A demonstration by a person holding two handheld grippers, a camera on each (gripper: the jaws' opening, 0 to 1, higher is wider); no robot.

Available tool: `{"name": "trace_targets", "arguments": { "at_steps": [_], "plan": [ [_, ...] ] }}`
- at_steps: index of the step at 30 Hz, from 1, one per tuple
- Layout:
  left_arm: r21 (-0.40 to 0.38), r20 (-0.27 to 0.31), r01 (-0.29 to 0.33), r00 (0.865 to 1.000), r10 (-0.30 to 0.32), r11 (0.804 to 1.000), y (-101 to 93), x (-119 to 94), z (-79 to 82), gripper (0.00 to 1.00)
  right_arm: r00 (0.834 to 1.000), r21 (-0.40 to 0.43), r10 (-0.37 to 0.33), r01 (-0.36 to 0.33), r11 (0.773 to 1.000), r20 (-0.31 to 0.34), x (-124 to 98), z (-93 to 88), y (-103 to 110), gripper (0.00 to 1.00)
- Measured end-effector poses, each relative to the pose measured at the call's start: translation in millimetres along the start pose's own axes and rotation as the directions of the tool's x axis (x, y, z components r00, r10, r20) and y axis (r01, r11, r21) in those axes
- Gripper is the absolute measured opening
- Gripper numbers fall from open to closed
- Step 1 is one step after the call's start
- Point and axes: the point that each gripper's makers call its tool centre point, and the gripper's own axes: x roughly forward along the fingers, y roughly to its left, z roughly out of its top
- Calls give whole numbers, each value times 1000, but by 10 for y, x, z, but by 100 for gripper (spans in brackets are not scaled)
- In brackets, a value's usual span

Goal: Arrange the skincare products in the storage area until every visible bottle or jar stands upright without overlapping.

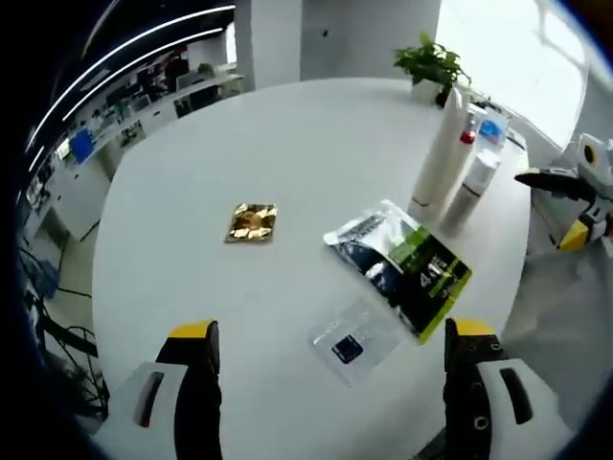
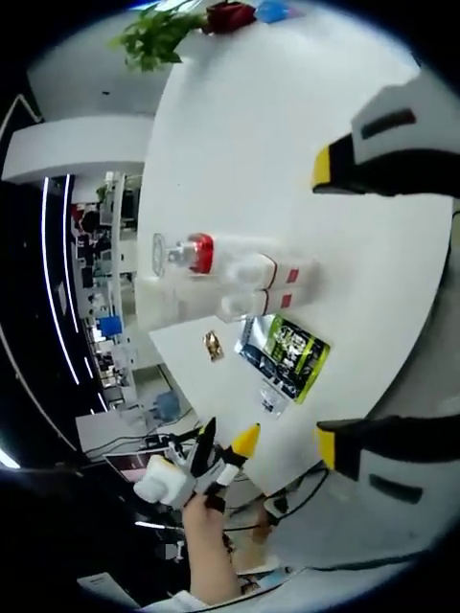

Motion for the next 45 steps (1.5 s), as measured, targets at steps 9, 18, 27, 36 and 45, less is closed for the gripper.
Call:
{"name": "trace_targets", "arguments": {
  "at_steps": [9, 18, 27, 36, 45],
  "plan": [
    [10, -24, 1, 1000, 0, 1000, 199, 222, 162, 94, 1000, 6, -6, 6, 1000, -8, 6, -11, -14, 97],
    [15, -61, -13, 998, 14, 1000, 427, 491, 295, 95, 1000, 22, -21, 21, 1000, -7, 8, -14, -53, 97],
    [11, -105, -20, 994, 21, 1000, 612, 764, 379, 93, 999, 25, -34, 34, 999, -12, 10, -22, -80, 96],
    [20, -134, -16, 991, 19, 1000, 744, 984, 501, 91, 999, 29, -44, 44, 999, -17, 10, -31, -98, 96],
    [-5, -154, -21, 988, 20, 1000, 832, 1177, 631, 85, 999, 35, -46, 47, 998, -25, 17, -43, -104, 95]
  ]
}}
